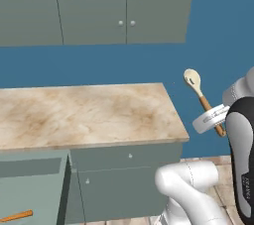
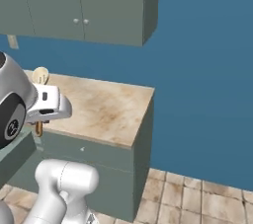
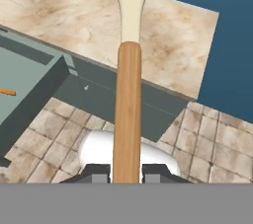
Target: Organize the utensils by type. Pick up the wooden spoons from the counter and place them in the open cabinet. Then pick up the metallic utensils from the counter and place them in the open drawer.
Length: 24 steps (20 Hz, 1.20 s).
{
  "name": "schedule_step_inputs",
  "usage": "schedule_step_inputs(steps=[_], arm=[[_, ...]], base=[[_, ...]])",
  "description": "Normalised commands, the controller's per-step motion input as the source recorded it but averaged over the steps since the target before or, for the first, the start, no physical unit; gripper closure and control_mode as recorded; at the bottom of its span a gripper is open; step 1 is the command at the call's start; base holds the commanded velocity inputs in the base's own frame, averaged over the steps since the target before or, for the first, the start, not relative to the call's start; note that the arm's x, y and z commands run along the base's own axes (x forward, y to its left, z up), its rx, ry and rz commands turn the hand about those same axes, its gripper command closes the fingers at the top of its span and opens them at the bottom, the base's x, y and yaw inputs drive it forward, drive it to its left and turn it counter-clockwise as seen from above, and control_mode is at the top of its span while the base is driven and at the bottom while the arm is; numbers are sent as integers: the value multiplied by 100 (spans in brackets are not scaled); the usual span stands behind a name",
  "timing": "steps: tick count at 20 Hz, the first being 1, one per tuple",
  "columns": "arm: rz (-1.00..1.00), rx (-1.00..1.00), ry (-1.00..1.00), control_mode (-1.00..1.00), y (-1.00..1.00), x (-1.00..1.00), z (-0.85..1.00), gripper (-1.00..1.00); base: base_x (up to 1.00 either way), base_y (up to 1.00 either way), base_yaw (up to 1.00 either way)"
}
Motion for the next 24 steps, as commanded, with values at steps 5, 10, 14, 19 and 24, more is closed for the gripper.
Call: schedule_step_inputs(steps=[5,10,14,19,24], arm=[[0,0,0,100,0,0,0,100],[0,0,0,100,0,0,0,100],[0,0,0,100,0,0,0,100],[0,0,0,100,0,0,0,100],[0,0,0,100,0,0,0,100]], base=[[-42,-54,-29],[-26,-39,-41],[-6,-62,-49],[-16,-69,-51],[0,-72,-56]])
